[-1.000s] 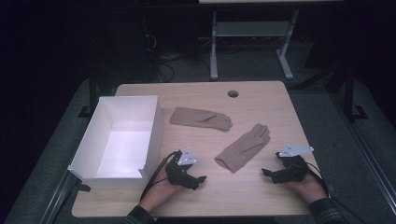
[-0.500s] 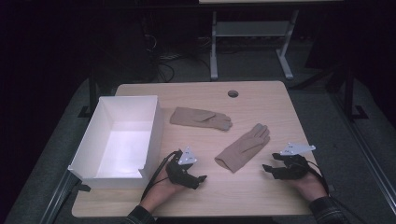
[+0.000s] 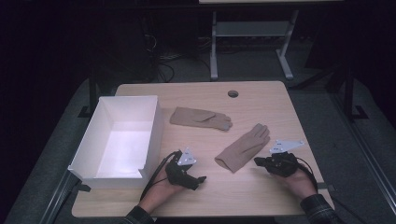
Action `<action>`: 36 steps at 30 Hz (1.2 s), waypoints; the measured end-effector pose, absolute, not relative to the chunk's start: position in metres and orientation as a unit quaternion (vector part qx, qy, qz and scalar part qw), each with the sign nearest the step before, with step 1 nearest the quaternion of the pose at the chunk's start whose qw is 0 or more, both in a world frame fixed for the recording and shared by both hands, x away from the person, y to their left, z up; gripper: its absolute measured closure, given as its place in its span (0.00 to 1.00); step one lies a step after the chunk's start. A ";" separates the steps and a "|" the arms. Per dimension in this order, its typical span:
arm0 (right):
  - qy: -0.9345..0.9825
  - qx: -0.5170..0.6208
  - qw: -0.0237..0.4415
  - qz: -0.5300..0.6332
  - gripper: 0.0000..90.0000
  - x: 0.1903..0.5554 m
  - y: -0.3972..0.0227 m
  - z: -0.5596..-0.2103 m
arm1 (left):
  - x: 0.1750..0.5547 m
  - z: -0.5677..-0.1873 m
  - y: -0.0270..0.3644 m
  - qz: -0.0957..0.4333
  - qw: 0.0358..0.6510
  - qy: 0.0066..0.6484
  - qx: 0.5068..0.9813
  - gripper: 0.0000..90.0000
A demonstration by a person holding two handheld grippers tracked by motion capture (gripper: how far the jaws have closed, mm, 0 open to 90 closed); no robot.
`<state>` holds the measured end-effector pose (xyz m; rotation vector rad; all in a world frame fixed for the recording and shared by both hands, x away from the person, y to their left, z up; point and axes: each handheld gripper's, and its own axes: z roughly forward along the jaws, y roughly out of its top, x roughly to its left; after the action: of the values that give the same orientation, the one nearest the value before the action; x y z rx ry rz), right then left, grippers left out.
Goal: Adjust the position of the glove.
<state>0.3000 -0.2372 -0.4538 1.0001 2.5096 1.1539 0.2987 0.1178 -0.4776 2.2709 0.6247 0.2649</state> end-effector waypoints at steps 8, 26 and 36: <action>0.853 0.322 0.088 0.402 1.00 0.310 -0.221 -0.452 | 0.299 -0.478 0.117 0.104 0.377 0.245 0.887 0.14; 0.860 0.317 0.080 0.391 1.00 0.330 -0.189 -0.460 | 0.299 -0.478 0.117 0.104 0.377 0.242 0.888 0.14; 0.868 0.325 0.074 0.368 1.00 0.334 -0.189 -0.468 | 0.299 -0.478 0.117 0.104 0.377 0.242 0.888 0.14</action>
<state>0.3337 -0.1890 -0.4676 0.9765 2.6053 1.1056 0.2991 0.1172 -0.4778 2.2700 0.6195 0.2664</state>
